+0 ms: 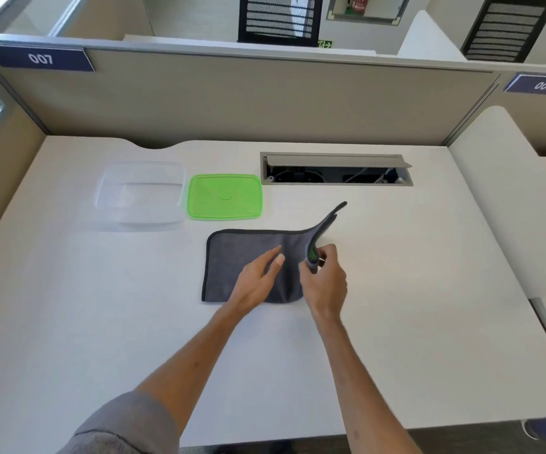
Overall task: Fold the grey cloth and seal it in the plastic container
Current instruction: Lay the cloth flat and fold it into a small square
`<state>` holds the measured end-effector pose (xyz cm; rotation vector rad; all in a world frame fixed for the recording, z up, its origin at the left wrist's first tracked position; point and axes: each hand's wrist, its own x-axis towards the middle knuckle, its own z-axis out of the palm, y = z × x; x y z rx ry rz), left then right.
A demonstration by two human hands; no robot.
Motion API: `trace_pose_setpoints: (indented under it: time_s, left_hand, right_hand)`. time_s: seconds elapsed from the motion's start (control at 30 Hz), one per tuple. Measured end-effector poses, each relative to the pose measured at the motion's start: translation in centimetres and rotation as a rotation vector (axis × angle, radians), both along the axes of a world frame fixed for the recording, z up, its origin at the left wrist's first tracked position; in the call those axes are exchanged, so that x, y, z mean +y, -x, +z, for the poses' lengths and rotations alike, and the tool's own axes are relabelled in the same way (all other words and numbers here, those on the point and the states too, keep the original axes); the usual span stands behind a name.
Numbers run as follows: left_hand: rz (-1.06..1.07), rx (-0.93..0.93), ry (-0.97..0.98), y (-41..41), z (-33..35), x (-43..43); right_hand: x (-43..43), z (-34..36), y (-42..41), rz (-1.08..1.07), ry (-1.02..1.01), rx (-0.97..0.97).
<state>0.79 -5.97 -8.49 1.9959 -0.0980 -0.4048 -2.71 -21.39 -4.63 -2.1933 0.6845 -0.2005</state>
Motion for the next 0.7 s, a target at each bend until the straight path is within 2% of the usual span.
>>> trace_pose_setpoints:
  time_s: [0.1, 0.17, 0.23, 0.33, 0.43, 0.57, 0.7]
  left_hand:
    - [0.143, 0.262, 0.404, -2.4, 2.2, 0.0]
    - [0.184, 0.348, 0.494, -3.9, 3.3, 0.9]
    - [0.233, 0.356, 0.445, -5.0, 3.6, 2.2]
    - [0.35, 0.252, 0.267, -5.5, 2.4, 4.3]
    - [0.44, 0.224, 0.206, -4.8, 1.1, 6.3]
    - [0.478, 0.19, 0.116, -4.3, 0.1, 8.5]
    - [0.451, 0.15, -0.047, -4.2, -0.4, 9.8]
  right_hand:
    - [3.2, 0.0, 0.1, 0.12, 0.12, -0.049]
    - [5.3, -0.5, 0.4, 0.222, 0.178, -0.039]
    - [7.0, -1.3, 0.8, 0.34, 0.23, -0.017]
    - [8.9, -2.2, 1.5, 0.455, 0.275, -0.022]
    - [9.9, -3.2, 2.0, 0.557, 0.296, -0.065]
    - [10.2, -4.7, 2.7, 0.72, 0.373, -0.058]
    - [9.5, -5.9, 2.4, 0.792, 0.479, -0.016]
